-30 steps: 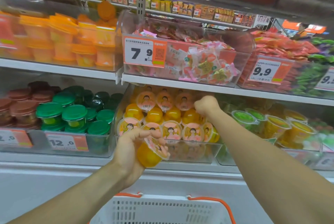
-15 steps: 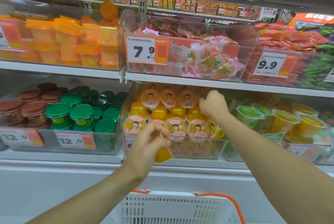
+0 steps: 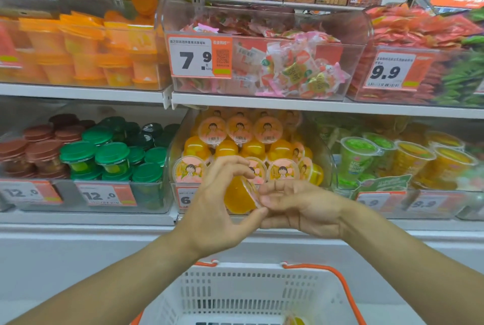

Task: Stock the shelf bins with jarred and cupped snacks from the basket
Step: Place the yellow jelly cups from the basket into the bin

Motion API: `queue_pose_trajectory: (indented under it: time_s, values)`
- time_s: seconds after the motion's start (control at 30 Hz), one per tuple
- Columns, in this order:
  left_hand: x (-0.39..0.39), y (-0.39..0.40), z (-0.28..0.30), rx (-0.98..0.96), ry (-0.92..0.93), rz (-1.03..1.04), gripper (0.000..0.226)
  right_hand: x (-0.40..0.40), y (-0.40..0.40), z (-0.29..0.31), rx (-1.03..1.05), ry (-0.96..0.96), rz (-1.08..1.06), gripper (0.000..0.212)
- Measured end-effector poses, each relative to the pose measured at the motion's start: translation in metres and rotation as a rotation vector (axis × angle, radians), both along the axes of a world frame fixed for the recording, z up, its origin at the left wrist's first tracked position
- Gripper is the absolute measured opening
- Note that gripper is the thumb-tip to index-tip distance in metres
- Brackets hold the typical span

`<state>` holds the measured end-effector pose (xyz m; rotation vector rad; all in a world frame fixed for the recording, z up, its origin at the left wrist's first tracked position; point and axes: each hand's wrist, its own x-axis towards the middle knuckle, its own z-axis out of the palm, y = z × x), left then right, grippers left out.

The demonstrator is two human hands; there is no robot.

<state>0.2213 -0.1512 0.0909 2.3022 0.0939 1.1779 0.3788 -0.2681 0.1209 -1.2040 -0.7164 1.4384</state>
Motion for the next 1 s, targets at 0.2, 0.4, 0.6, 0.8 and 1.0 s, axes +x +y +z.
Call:
queue_pose_trajectory:
  time_s: [0.2, 0.4, 0.6, 0.8, 1.0]
  values:
    - [0.007, 0.000, 0.005, 0.048, 0.040, -0.013, 0.064, -0.005, -0.009, 0.006, 0.037, 0.023, -0.187, 0.034]
    - [0.007, 0.033, -0.003, 0.138, 0.375, 0.303, 0.079, 0.017, -0.004, 0.020, 0.078, -0.177, -0.615, 0.029]
    - [0.005, 0.043, -0.017, 0.251, 0.654, 0.434, 0.072, 0.073, 0.040, 0.021, -0.059, -0.614, -0.998, 0.021]
    - [0.008, 0.044, -0.021, 0.237, 0.670, 0.427, 0.072, 0.103, 0.070, 0.024, -0.328, -0.949, -1.062, 0.034]
    - [0.007, 0.048, -0.021, 0.227, 0.689, 0.417, 0.074, 0.111, 0.078, 0.022, -0.416, -1.020, -0.974, 0.023]
